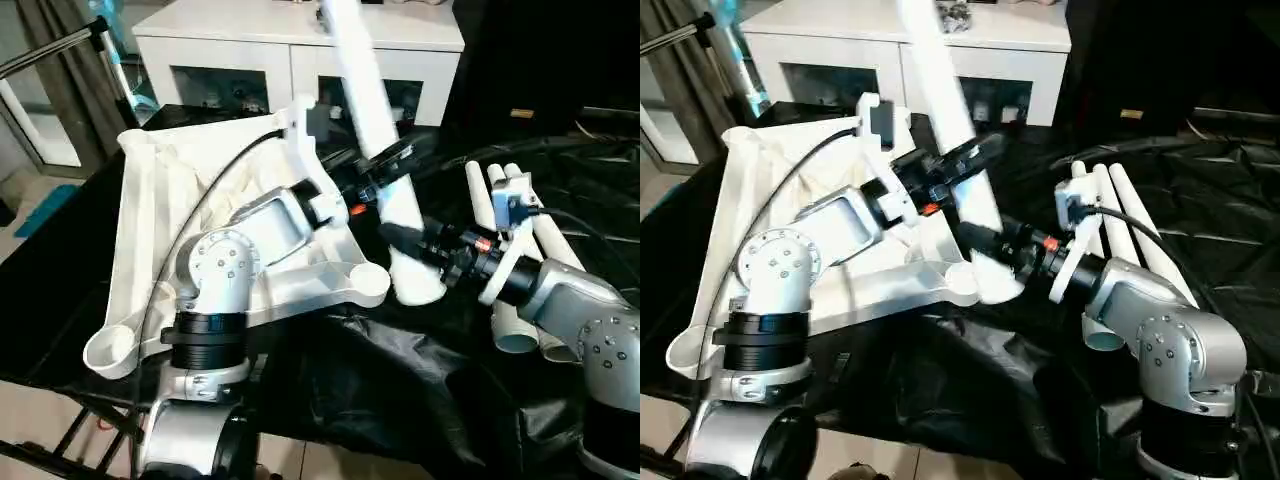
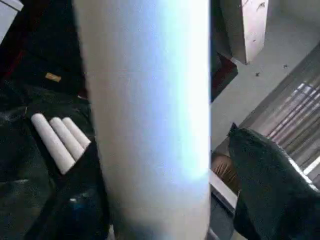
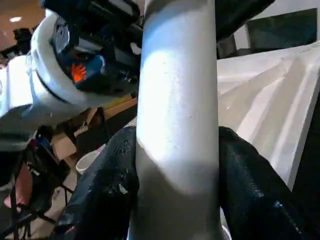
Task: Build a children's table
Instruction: Pick table leg
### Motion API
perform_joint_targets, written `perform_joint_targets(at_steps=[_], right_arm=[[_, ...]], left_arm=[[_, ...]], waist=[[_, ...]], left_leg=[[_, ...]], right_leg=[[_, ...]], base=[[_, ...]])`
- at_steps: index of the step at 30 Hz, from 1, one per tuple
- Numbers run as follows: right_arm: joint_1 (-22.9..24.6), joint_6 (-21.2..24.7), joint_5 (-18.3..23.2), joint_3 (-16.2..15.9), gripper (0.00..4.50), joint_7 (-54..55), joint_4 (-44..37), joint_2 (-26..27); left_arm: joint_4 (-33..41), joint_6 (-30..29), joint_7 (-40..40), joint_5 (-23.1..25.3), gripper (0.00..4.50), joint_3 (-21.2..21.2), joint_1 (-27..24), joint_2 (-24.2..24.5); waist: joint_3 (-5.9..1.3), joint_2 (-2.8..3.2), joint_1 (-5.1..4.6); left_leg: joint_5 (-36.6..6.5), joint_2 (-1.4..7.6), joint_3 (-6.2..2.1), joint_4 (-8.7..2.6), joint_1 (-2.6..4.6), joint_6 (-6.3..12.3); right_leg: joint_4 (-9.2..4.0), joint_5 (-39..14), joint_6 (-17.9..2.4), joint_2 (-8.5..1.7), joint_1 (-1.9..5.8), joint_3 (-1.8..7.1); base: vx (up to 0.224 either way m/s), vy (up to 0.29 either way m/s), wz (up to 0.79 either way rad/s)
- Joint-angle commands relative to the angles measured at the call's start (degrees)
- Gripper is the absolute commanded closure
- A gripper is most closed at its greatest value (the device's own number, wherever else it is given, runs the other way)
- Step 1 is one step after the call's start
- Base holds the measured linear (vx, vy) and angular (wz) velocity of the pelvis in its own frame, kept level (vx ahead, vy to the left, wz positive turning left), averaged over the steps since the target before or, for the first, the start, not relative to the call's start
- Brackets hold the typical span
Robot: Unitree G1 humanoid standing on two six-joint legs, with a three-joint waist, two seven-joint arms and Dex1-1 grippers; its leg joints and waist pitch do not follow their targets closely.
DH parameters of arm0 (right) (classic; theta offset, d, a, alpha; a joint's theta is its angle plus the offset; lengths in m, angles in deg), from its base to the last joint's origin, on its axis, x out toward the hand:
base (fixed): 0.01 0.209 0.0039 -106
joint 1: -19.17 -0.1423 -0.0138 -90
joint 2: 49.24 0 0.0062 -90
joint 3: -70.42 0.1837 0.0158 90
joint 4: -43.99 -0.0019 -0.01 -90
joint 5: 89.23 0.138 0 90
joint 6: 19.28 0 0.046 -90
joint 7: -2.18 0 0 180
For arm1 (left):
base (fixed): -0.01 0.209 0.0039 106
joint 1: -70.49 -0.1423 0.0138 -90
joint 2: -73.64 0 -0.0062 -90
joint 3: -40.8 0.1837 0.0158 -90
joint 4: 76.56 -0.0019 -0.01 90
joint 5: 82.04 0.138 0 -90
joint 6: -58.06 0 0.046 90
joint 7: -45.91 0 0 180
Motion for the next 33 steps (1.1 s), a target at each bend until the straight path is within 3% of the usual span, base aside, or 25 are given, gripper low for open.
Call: perform_joint_targets(at_steps=[1,4,7,12,15,21,24,26,29,31,33], right_arm=[[-0.1,-1.2,-0.21,-1.4,2.6,-0.33,-1.24,-0.85],[-0.06,-1.69,-1.15,-2.52,2.6,-0.14,-1.63,-1.42],[-0.12,-3.72,-5.09,-6.39,2.6,2.26,-2.39,-2.43],[-1.26,-8.41,-11.62,-11.78,2.6,7.4,-1.72,-1.98],[-1.78,-9.37,-12.77,-12.69,2.6,9.14,-1.19,-1.42],[-2.48,-11.93,-15.33,-14.17,2.6,12.69,-0.25,0.3],[-2.61,-12.16,-15.63,-14.43,2.6,13.53,-0.13,0.5],[-2.93,-11.04,-14.32,-13.45,1.9,13.98,0.16,1.32],[-3.13,-10.1,-12.85,-12.7,1.78,12.89,-0.31,1.07],[-3.14,-8.97,-8.57,-11.13,1.5,7.6,-0.71,-1.83],[-3.16,-8.67,-7.47,-10.93,1.45,5.73,-0.66,-3.08]], left_arm=[[1.66,-0.81,-1.2,0.11,1.34,0.27,1.33,0.2],[2.01,-0.84,-2.55,0.15,1.51,0.48,1.3,0.18],[2.38,-0.76,-6.78,0.81,1.88,0.11,1.56,-0.32],[1.13,2.24,-14.23,7.37,2.22,0.19,1.65,-1.27],[0.59,3.55,-16.59,8.27,2.43,-0.43,1.49,-1.83],[1.23,5.05,-21.57,7.89,2.57,-3.41,1.65,-3.41],[1.81,4.9,-21.11,7.32,2.62,-3.59,1.59,-3.57],[2.33,4.62,-20.07,6.37,2.62,-3.09,1.42,-3.34],[2.41,4.84,-19.14,6.54,2.63,-2.2,1.4,-2.48],[2.62,2.84,-8.13,5.09,2.65,2.73,1.44,2.95],[2.87,2.0,-4.6,4.13,2.65,3.91,1.49,4.48]], waist=[[-3.62,-1.38,0.04],[-3.67,-1.46,0.03],[-3.68,-1.3,-0.06],[-3.53,-1.38,-0.41],[-3.58,-1.13,-0.63],[-3.81,-0.87,-0.73],[-3.75,-0.9,-0.79],[-3.75,-0.86,-0.82],[-3.68,-0.84,-0.83],[-3.71,-0.6,-0.64],[-3.69,-0.5,-0.55]], left_leg=[[-4.85,1.98,-0.75,-3.85,0.62,1.38],[-4.59,1.99,-0.77,-3.86,0.61,1.43],[-3.83,1.97,-0.82,-3.8,0.48,1.21],[-5.7,2.0,-0.86,-3.94,0.53,0.56],[-5.77,1.93,-0.98,-4.01,0.52,0.5],[-4.2,1.92,-0.97,-3.82,0.41,1.04],[-4.46,1.94,-0.94,-3.87,0.4,1.19],[-4.7,1.99,-0.96,-3.89,0.43,1.3],[-5.3,2.05,-0.98,-3.98,0.5,1.39],[-5.89,1.95,-1.05,-4.02,0.66,1.41],[-5.53,2.15,-0.98,-4.1,0.7,1.16]], right_leg=[[-5.2,-7.85,-10.43,-3.57,2.83,1.82],[-5.17,-6.95,-10.36,-3.52,2.86,1.8],[-4.99,-4.63,-10.3,-3.43,2.91,1.82],[-5.45,-7.94,-9.23,-3.51,2.86,1.85],[-5.39,-7.66,-9.28,-3.44,2.79,1.81],[-4.87,-1.38,-11.08,-3.36,2.89,1.76],[-4.87,-0.87,-11.45,-3.34,2.94,1.73],[-4.86,-0.83,-11.67,-3.38,2.96,1.75],[-4.99,-1.32,-11.58,-3.4,2.98,1.77],[-5.1,-2.61,-10.82,-3.37,2.86,1.76],[-4.94,-2.32,-10.74,-3.37,2.76,1.78]], base=[[0.0,0.0,0.0],[0.0,0.0,0.0],[0.0,0.0,0.0],[0.0,0.0,0.0],[0.0,0.0,0.0],[0.0,0.0,0.0],[0.0,0.0,0.0],[0.0,0.0,0.0],[0.0,0.0,0.0],[0.0,0.0,0.0],[0.0,0.0,0.0]])
